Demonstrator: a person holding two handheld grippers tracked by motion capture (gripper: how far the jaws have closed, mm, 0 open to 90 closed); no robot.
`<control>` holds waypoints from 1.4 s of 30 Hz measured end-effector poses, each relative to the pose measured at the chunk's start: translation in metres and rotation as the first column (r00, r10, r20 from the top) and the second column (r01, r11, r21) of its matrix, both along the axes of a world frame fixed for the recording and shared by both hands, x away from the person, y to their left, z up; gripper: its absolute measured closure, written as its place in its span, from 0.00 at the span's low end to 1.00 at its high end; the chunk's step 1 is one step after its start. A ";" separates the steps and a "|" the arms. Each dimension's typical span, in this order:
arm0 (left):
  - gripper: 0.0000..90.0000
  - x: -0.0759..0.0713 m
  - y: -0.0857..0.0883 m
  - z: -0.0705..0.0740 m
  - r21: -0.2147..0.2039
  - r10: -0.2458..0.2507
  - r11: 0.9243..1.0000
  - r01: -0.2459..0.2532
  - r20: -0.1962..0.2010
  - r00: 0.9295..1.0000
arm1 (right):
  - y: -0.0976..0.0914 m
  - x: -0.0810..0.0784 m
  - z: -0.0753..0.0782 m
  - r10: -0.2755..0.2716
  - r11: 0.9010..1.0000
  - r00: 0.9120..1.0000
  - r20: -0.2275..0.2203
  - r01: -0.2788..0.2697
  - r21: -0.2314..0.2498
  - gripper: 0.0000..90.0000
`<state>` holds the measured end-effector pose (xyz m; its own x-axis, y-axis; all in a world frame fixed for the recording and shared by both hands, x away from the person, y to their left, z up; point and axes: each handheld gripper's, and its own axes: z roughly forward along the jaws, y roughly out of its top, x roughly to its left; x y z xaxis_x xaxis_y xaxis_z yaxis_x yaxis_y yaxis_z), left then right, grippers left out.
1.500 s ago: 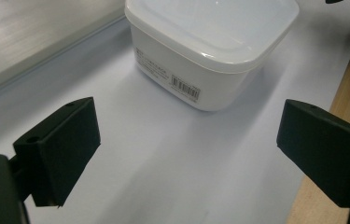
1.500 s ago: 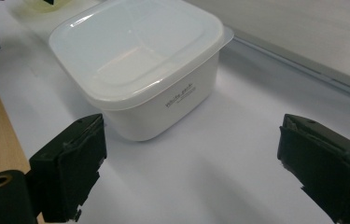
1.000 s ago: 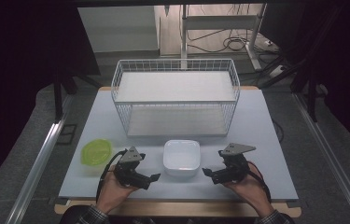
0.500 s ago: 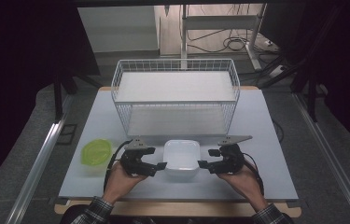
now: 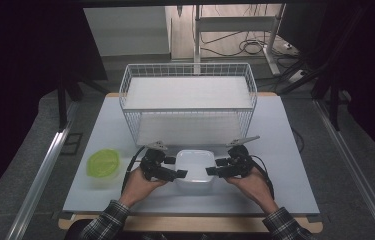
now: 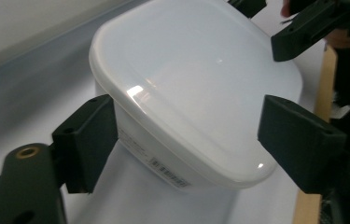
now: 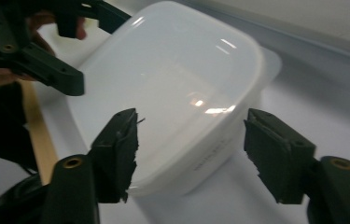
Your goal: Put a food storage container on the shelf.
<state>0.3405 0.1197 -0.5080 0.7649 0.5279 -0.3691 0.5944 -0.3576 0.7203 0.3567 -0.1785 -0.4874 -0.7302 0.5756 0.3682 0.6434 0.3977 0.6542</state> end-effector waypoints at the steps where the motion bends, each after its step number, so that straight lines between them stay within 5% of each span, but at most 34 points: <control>1: 0.23 0.000 0.000 0.000 0.000 0.000 1.000 0.000 0.000 1.000 | 0.000 0.000 0.000 0.000 1.000 1.000 0.000 0.000 0.000 0.42; 8: 0.42 -0.005 0.006 0.006 -0.011 0.060 0.998 -0.061 -0.069 0.996 | -0.006 -0.002 0.002 -0.053 0.998 0.993 -0.103 0.057 0.033 0.60; 15: 0.60 -0.017 0.009 0.013 0.001 0.107 0.994 -0.107 -0.087 0.990 | -0.007 -0.015 0.008 -0.095 0.995 0.990 -0.102 0.099 0.033 0.71; 20: 0.68 -0.028 0.013 0.013 -0.019 0.140 0.990 -0.143 -0.117 0.983 | -0.010 -0.020 0.008 -0.127 0.987 0.983 -0.135 0.139 0.085 0.78; 26: 0.73 -0.042 0.013 0.013 -0.022 0.195 0.980 -0.198 -0.107 0.975 | -0.012 -0.030 0.010 -0.155 0.973 0.975 -0.161 0.179 0.146 0.85; 31: 0.84 -0.043 0.015 0.014 -0.052 0.225 0.972 -0.230 -0.094 0.970 | -0.014 -0.034 0.010 -0.183 0.967 0.973 -0.140 0.204 0.154 0.90; 37: 0.87 -0.040 0.019 0.010 -0.097 0.225 0.966 -0.238 -0.123 0.966 | -0.013 -0.034 0.009 -0.186 0.968 0.976 -0.113 0.202 0.148 0.90; 42: 0.88 -0.041 0.020 0.008 -0.099 0.252 0.960 -0.262 -0.104 0.962 | -0.008 -0.037 0.010 -0.191 0.972 0.981 -0.044 0.195 0.127 0.90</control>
<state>0.2996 0.1398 -0.4995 0.5698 0.6543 -0.4972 0.7198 -0.1056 0.6861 0.3200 -0.1865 -0.4773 -0.5968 0.6503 0.4700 0.7205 0.1764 0.6707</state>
